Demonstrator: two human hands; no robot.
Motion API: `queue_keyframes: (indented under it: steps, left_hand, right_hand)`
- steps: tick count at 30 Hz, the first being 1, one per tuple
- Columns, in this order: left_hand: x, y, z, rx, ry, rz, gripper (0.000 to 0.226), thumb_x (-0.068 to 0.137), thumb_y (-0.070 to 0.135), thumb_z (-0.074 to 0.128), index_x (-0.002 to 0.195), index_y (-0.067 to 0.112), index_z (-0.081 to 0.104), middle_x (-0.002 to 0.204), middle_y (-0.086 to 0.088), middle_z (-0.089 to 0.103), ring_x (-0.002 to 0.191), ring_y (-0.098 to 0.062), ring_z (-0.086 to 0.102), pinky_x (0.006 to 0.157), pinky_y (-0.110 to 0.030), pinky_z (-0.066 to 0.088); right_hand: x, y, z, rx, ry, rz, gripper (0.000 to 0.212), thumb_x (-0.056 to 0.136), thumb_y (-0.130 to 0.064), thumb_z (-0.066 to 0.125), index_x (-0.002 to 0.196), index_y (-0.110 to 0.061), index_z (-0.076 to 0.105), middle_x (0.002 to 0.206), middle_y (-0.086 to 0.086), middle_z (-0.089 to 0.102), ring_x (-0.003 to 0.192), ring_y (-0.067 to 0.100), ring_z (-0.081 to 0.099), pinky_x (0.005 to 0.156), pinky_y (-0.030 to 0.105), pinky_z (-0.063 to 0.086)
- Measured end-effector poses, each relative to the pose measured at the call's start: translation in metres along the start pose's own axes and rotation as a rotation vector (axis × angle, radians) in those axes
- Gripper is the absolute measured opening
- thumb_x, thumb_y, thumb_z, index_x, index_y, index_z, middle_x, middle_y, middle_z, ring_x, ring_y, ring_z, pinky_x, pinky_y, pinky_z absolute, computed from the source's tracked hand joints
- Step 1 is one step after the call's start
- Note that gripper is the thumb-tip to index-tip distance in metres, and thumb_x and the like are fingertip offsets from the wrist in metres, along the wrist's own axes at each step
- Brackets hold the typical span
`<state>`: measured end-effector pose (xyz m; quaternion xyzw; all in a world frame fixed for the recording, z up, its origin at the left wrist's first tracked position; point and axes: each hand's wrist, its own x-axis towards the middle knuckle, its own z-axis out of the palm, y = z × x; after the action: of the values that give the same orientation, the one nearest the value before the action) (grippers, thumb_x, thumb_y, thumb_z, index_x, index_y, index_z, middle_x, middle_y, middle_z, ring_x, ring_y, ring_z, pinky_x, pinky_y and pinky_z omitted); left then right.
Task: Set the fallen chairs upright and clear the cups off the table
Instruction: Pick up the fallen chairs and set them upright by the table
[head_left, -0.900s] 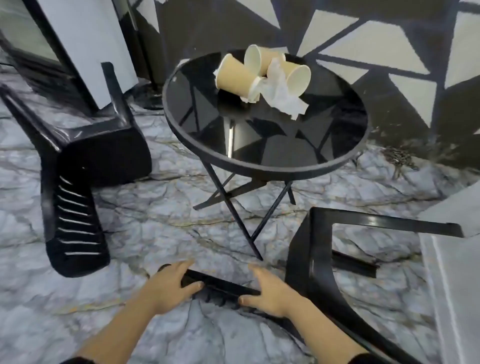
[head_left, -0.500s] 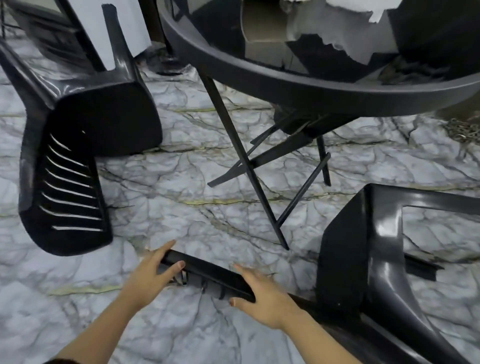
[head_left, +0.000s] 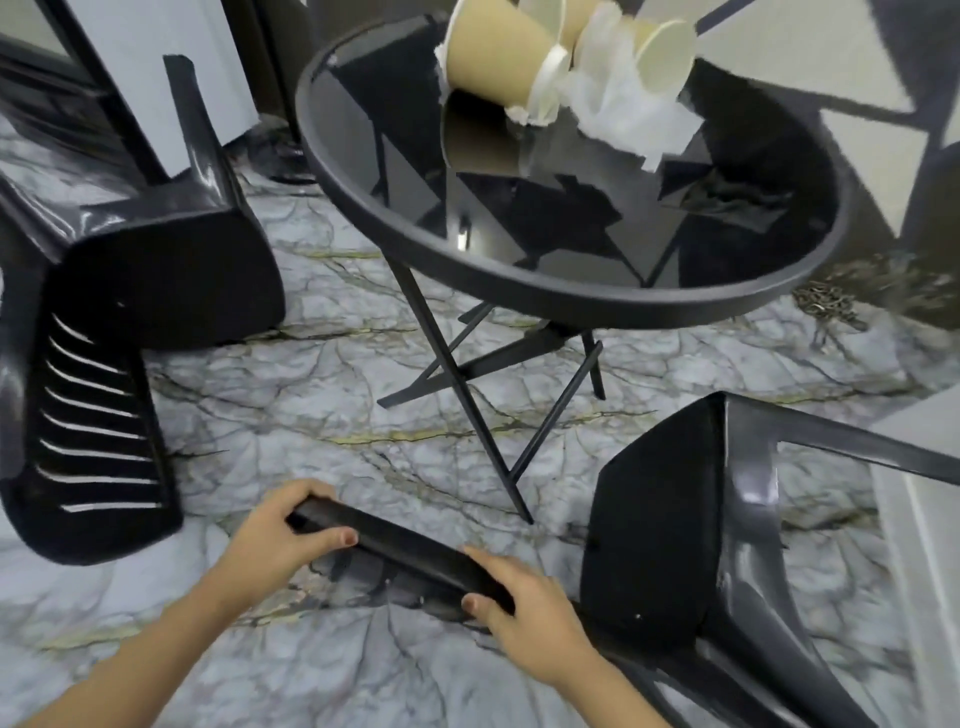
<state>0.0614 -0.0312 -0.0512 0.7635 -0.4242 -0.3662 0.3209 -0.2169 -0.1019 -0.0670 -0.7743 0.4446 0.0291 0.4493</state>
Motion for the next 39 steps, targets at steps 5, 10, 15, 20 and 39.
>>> queue_keyframes:
  steps: [5, 10, 15, 20, 39]
  left_hand:
    - [-0.021, 0.126, -0.054, 0.093, 0.082, 0.181, 0.036, 0.048, 0.040, 0.087, 0.074, 0.034, 0.063, 0.081, 0.009, 0.063, 0.082, 0.008, 0.054, 0.064, -0.014, 0.040]
    - [-0.073, 0.243, -0.091, 0.266, 0.086, 0.401, 0.048, 0.040, 0.069, 0.075, 0.075, 0.040, 0.060, 0.078, 0.016, 0.057, 0.084, 0.003, 0.048, 0.070, -0.020, 0.039]
    - [-0.136, 0.332, -0.077, 0.426, 0.081, 0.555, 0.054, 0.035, 0.079, 0.060, 0.073, 0.041, 0.057, 0.075, 0.016, 0.053, 0.081, 0.000, 0.044, 0.072, -0.027, 0.039]
    - [-0.211, 0.380, -0.021, 0.438, 0.118, 0.663, 0.052, 0.045, 0.069, 0.068, 0.083, 0.039, 0.048, 0.079, 0.024, 0.049, 0.081, 0.001, 0.042, 0.071, -0.024, 0.038]
    - [-0.305, 0.350, 0.065, 0.274, -0.246, 0.711, 0.038, 0.078, 0.071, 0.038, 0.112, 0.060, 0.048, 0.132, 0.025, 0.044, 0.128, -0.001, 0.037, 0.106, -0.031, 0.030]
  right_hand:
    - [-0.060, -0.064, -0.066, 0.284, 0.117, -0.048, 0.044, 0.087, -0.036, 0.059, 0.114, -0.067, 0.042, 0.122, -0.032, 0.054, 0.115, -0.011, 0.049, 0.094, 0.011, 0.041]
    - [-0.134, -0.114, -0.113, 0.403, 0.254, -0.106, 0.041, 0.082, -0.037, 0.065, 0.117, -0.054, 0.052, 0.125, -0.021, 0.059, 0.117, -0.006, 0.052, 0.098, 0.016, 0.042]
    - [-0.192, -0.154, -0.150, 0.428, 0.331, -0.207, 0.046, 0.081, -0.033, 0.065, 0.118, -0.055, 0.051, 0.119, -0.024, 0.063, 0.111, -0.009, 0.055, 0.093, 0.012, 0.043]
    - [-0.269, -0.150, -0.173, 0.451, 0.432, -0.227, 0.041, 0.085, -0.025, 0.062, 0.111, -0.056, 0.052, 0.110, -0.027, 0.065, 0.105, -0.010, 0.057, 0.082, 0.005, 0.042]
    - [-0.574, 0.011, -0.184, 0.628, 1.215, 0.018, 0.024, 0.076, -0.003, 0.070, 0.096, -0.014, 0.062, 0.089, -0.002, 0.071, 0.074, -0.004, 0.064, 0.070, 0.004, 0.047]
